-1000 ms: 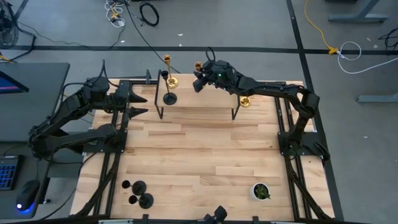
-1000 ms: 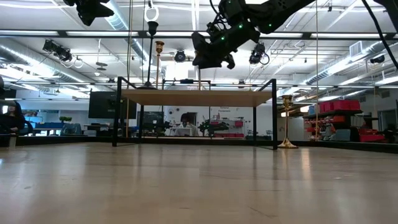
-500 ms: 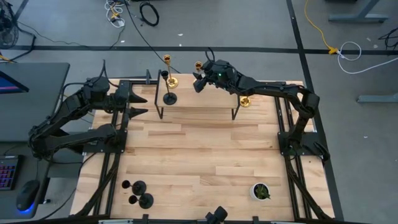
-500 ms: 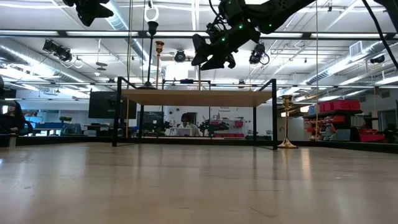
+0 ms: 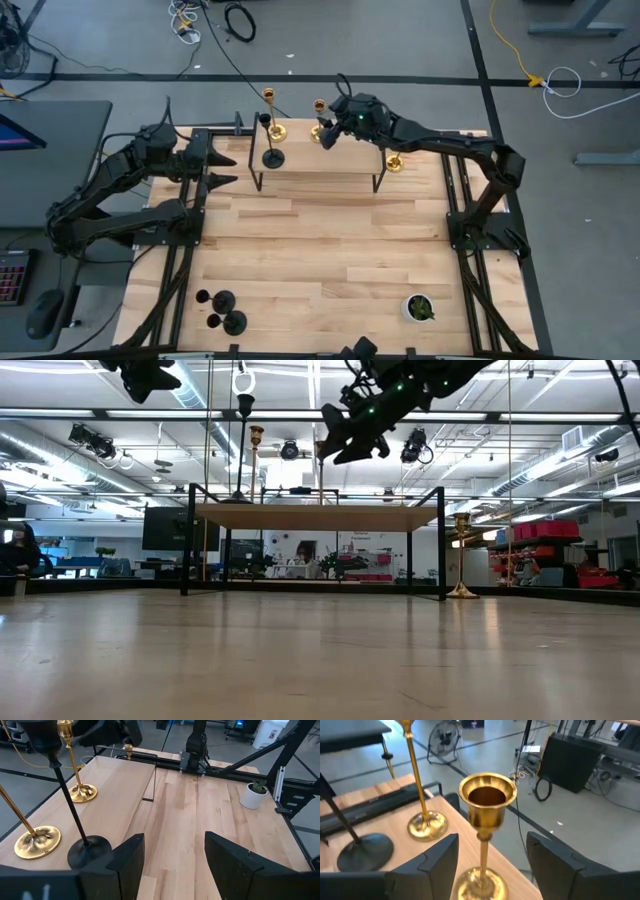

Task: Pick & Place candle stick holders
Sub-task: Put the gold candle holder aligned with the other gold candle holders on the shelf

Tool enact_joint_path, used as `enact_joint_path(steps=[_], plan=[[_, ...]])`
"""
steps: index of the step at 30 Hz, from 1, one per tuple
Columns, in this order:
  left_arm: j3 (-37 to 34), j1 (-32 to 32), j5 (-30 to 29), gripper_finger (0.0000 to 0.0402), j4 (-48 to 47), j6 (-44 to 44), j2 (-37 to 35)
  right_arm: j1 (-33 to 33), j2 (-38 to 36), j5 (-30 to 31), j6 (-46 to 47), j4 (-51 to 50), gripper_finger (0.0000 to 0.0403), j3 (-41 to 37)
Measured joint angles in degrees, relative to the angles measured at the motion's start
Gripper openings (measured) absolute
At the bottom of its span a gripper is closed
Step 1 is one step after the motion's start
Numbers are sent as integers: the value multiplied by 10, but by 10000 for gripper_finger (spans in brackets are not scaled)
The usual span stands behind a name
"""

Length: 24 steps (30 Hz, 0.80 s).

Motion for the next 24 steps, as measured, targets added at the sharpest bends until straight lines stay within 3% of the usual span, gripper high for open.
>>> enact_joint_path(steps=[13,24], plan=[[0,0,0,208,-12,0,0,3,-51,9,-27,-124,233,0],[0,0,0,208,-12,0,0,4,-127,79,-1,-341,233,0]])
